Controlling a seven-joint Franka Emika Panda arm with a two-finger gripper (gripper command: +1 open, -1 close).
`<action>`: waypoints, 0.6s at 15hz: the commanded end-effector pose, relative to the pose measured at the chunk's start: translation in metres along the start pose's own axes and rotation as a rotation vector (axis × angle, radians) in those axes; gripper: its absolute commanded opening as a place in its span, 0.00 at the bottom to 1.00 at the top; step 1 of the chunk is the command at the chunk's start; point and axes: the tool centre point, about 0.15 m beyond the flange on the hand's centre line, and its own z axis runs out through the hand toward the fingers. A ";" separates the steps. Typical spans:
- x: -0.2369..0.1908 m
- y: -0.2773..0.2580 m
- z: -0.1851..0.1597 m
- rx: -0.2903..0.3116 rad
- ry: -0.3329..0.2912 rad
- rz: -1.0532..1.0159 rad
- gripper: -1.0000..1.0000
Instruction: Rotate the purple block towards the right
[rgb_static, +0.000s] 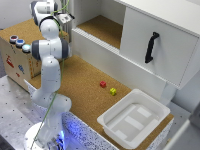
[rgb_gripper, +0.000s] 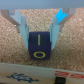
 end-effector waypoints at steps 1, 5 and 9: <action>-0.003 0.002 -0.045 0.024 0.034 -0.106 0.00; 0.015 0.008 -0.042 0.074 0.012 0.026 0.00; 0.020 0.003 -0.038 0.147 0.136 0.339 0.00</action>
